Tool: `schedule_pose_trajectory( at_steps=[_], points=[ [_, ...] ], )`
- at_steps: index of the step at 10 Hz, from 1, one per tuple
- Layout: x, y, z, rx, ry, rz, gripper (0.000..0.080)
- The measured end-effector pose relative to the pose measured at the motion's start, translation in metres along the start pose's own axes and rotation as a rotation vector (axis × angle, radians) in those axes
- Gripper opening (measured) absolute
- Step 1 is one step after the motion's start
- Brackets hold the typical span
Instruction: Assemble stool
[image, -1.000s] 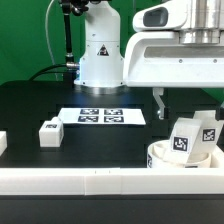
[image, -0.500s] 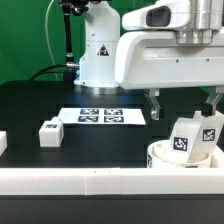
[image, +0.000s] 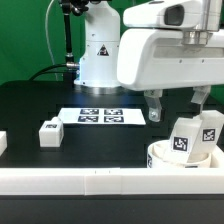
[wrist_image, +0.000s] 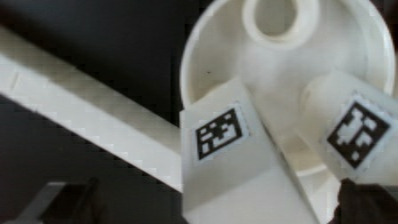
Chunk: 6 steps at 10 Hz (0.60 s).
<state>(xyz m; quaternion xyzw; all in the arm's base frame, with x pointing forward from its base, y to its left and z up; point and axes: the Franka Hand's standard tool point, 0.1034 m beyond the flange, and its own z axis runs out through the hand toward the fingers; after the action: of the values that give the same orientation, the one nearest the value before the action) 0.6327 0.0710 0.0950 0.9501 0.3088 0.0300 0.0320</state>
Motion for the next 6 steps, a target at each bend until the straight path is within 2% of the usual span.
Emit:
schedule_pose_trajectory(
  at_steps=[3, 6],
  points=[
    [0.0049, 0.0025, -0.0002, -0.014, -0.008, -0.259, 0.0649],
    [0.0026, 0.0038, 0.0057, -0.024, -0.029, -0.354, 0.0649]
  ],
)
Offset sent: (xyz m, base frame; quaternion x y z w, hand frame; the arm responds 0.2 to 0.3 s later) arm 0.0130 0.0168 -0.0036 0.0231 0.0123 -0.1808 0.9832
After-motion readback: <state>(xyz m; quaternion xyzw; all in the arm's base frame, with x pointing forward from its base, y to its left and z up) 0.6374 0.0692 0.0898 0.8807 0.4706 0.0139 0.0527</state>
